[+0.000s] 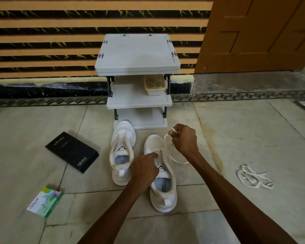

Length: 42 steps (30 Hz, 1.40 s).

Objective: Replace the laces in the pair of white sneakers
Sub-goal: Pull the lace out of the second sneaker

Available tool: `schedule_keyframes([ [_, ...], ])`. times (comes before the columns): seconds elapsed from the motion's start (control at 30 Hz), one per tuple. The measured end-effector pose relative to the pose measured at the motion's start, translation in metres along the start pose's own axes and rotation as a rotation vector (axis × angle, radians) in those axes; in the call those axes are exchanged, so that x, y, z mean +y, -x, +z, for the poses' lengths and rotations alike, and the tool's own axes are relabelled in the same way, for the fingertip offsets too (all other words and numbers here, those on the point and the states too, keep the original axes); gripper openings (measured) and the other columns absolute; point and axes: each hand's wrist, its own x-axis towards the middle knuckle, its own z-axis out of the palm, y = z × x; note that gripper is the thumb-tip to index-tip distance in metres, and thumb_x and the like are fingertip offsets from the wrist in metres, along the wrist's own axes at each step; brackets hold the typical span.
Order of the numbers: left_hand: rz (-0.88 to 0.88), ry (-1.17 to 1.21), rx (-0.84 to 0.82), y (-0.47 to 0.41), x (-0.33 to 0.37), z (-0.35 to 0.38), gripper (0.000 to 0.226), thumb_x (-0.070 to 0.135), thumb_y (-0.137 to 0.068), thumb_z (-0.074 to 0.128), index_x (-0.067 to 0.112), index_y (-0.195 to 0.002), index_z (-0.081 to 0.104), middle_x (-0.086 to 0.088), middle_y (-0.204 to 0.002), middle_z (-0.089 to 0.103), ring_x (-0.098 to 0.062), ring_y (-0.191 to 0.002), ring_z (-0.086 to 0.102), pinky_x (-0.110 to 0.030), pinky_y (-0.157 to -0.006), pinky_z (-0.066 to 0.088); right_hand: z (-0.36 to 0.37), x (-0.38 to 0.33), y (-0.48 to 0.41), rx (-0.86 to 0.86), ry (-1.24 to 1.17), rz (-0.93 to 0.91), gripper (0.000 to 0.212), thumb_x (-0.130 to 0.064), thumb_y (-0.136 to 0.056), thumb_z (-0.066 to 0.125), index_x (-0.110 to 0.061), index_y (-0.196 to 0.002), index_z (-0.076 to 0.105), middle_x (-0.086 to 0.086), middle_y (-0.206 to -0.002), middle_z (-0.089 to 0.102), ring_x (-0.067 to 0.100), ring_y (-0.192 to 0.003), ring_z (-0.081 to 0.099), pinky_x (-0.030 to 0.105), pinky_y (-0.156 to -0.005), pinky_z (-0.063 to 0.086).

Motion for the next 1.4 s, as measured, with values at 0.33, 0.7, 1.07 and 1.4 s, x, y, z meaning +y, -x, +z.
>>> schedule_keyframes([
  [0.33, -0.011, -0.013, 0.024, 0.001, -0.001, 0.001, 0.053, 0.017, -0.087, 0.054, 0.037, -0.136, 0.052, -0.007, -0.117, 0.065, -0.03, -0.108, 0.062, -0.039, -0.085, 0.049, 0.004, 0.058, 0.011, -0.472, 0.23, -0.222, 0.021, -0.001, -0.089, 0.053, 0.004, -0.105, 0.066, 0.021, -0.101, 0.068, 0.036, -0.092, 0.062, 0.038, -0.081, 0.046],
  [0.7, -0.029, -0.034, 0.039, -0.001, -0.001, 0.004, 0.053, 0.021, -0.085, 0.056, 0.038, -0.135, 0.052, -0.005, -0.112, 0.066, -0.028, -0.103, 0.063, -0.035, -0.079, 0.049, 0.032, 0.079, 0.031, -0.379, 0.69, -0.249, 0.036, -0.021, -0.091, 0.057, -0.02, -0.127, 0.057, 0.007, -0.128, 0.057, 0.033, -0.119, 0.051, 0.041, -0.082, 0.055],
  [1.07, 0.109, -0.156, 0.312, 0.009, 0.011, -0.006, 0.036, 0.039, -0.1, 0.04, 0.02, -0.122, 0.06, -0.006, -0.102, 0.066, -0.024, -0.091, 0.064, -0.035, -0.069, 0.049, -0.003, 0.066, 0.024, -0.242, 0.418, -0.013, 0.014, -0.009, -0.081, 0.068, -0.005, -0.094, 0.073, 0.008, -0.086, 0.07, 0.022, -0.077, 0.064, 0.027, -0.064, 0.048],
  [1.4, 0.159, 0.703, -0.045, -0.017, 0.088, 0.017, 0.013, 0.026, -0.098, 0.052, 0.029, -0.107, 0.061, 0.006, -0.1, 0.067, -0.009, -0.093, 0.061, -0.013, -0.072, 0.041, -0.125, 0.061, 0.058, -0.22, -0.642, 0.255, 0.014, -0.002, -0.089, 0.066, 0.009, -0.097, 0.069, 0.022, -0.088, 0.068, 0.025, -0.078, 0.066, 0.033, -0.074, 0.059],
])
